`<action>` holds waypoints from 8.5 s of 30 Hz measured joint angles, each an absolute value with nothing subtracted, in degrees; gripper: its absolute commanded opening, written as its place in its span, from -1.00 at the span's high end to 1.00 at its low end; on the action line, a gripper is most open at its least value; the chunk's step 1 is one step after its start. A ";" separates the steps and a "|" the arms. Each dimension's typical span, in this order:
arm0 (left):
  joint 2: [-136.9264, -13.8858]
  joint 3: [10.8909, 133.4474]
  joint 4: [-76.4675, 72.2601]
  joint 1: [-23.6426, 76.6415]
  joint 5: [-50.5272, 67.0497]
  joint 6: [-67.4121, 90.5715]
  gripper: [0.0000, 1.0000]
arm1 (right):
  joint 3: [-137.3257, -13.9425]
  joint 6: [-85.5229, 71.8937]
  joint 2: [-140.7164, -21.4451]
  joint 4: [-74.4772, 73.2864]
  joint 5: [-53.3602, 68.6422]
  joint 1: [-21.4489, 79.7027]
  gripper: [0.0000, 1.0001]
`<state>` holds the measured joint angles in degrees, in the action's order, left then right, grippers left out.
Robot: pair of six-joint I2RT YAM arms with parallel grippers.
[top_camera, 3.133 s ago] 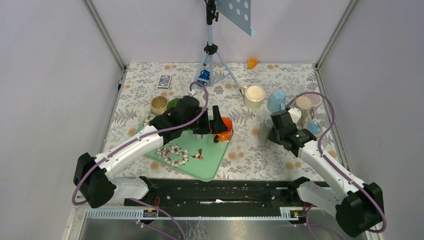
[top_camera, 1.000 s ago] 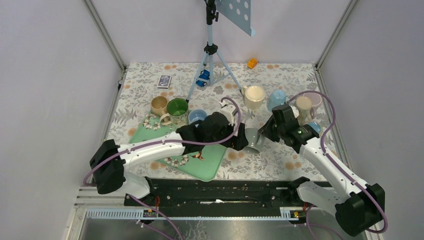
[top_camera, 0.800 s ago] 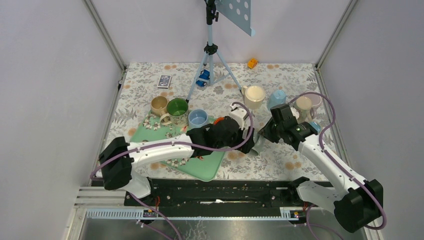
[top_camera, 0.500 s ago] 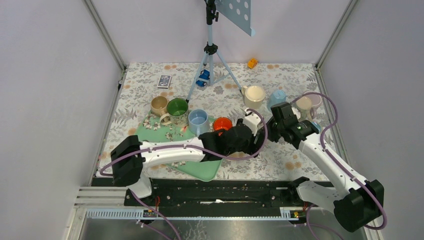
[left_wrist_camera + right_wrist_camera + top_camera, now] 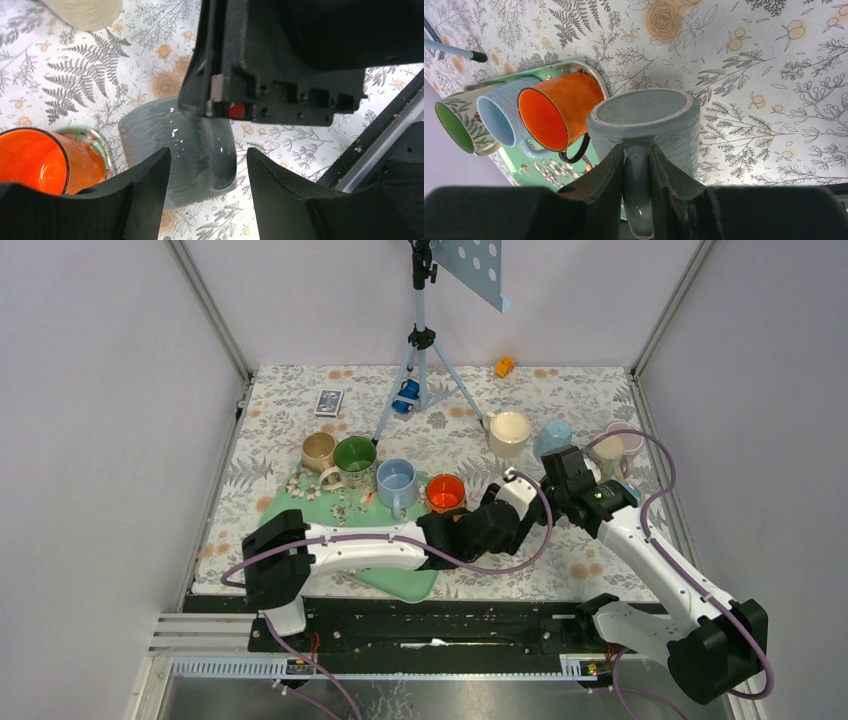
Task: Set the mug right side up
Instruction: Turn over the cup at the center of the board, then place the cup on the tray, then turn over the cup at the corner of the board.
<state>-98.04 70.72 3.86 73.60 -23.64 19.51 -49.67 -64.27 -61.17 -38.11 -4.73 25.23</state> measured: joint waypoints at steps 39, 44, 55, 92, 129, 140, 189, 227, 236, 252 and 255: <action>-101.08 71.77 4.69 74.02 -27.53 18.46 1.00 | -47.86 -63.86 -56.77 -31.48 -1.87 25.23 -0.67; -99.79 71.05 6.55 72.31 -24.58 21.10 1.00 | -47.75 -62.46 -55.44 -29.85 -2.50 25.23 -0.98; -90.76 69.71 12.27 68.07 -16.49 27.83 1.00 | -47.75 -59.18 -53.82 -29.95 -7.66 25.23 -0.99; -70.17 63.94 54.85 33.82 -1.87 40.60 1.00 | -47.53 -49.10 -54.24 -28.51 -10.74 25.23 -0.99; -82.78 59.37 47.59 -16.97 17.21 43.13 1.00 | -46.06 -38.17 -58.63 -24.93 4.27 26.15 -0.99; -93.41 62.92 42.50 -21.19 18.39 45.30 1.00 | -45.04 -37.15 -58.65 -24.99 5.19 26.15 -0.99; -82.52 74.91 37.76 -4.54 6.37 38.94 -0.98 | -44.36 -35.59 -57.23 -26.50 2.90 26.15 -0.99; -73.21 58.33 25.82 33.08 19.59 31.07 -0.98 | -40.71 -36.32 -50.06 -32.75 -35.53 6.24 -0.99; -72.90 57.10 24.73 33.08 20.64 30.85 -0.98 | -33.80 -35.57 -50.09 -23.11 -27.66 -6.39 -0.99; -72.88 55.55 22.35 33.08 21.26 31.22 -0.97 | -30.61 -33.87 -54.52 -17.67 -10.76 -6.70 -0.87; -72.88 55.55 22.11 33.08 21.32 31.40 -0.98 | -31.73 -35.00 -55.44 -20.47 -12.12 -6.70 -0.75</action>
